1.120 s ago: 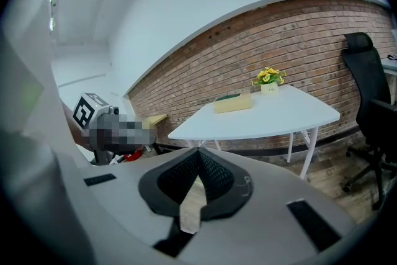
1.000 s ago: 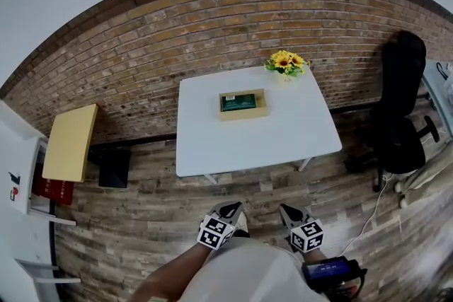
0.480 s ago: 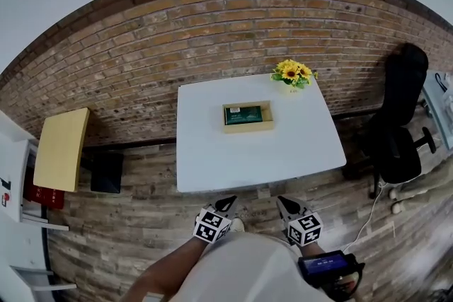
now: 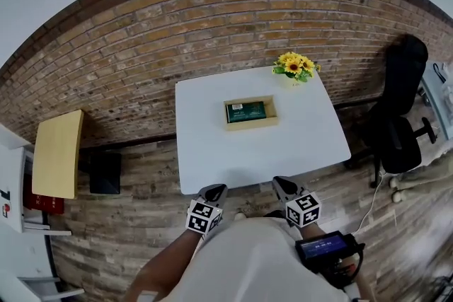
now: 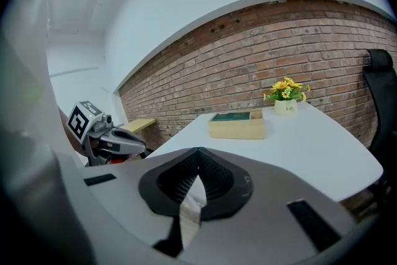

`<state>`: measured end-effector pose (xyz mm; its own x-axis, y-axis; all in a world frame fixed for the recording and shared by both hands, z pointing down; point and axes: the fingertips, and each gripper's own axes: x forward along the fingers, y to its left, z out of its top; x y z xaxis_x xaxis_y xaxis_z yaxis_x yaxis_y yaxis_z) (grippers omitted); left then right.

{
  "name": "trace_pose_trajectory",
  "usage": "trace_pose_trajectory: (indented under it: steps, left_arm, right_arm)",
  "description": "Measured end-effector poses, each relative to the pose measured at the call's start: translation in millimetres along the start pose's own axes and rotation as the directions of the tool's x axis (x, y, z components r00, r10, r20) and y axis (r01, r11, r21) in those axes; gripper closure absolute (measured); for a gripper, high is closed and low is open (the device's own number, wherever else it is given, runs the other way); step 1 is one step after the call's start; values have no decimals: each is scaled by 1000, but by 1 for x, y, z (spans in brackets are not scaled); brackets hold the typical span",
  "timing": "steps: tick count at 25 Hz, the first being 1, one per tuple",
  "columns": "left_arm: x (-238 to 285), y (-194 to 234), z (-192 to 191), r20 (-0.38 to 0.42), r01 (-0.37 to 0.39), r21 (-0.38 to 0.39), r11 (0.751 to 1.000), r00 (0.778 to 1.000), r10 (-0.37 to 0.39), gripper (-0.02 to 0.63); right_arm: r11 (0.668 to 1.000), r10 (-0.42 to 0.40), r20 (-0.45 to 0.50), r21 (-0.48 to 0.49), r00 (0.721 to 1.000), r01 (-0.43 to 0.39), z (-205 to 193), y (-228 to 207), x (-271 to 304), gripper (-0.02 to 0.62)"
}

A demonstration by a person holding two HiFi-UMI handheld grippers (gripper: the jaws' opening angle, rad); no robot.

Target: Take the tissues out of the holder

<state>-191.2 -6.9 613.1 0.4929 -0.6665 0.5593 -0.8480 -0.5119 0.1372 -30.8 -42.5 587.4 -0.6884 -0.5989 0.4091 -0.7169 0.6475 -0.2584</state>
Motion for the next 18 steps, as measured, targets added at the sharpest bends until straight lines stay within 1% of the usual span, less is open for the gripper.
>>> trace_pose_trajectory:
  steps: [4,9,15,18]
  left_arm:
    - [0,10,-2,-9,-15,-17,1000,1000,15,598]
    - [7,21,0,-21,-39,-34,999,999,38,598]
    - [26,26,15,-27,-43,-47,998,999,42,598]
    - [43,34,34,-16,-48,-44,998,999,47,598]
  right_arm:
    - [1000,4,-2,7,1000,-4,5,-6,13,591]
    - [999,36,-27,5,999,-36,2,-12,29,591]
    - [998,66,-44,-12,997,-66,16,-28,43,591]
    - [997,71,-33,-25,997,-72,33,-46,53,591]
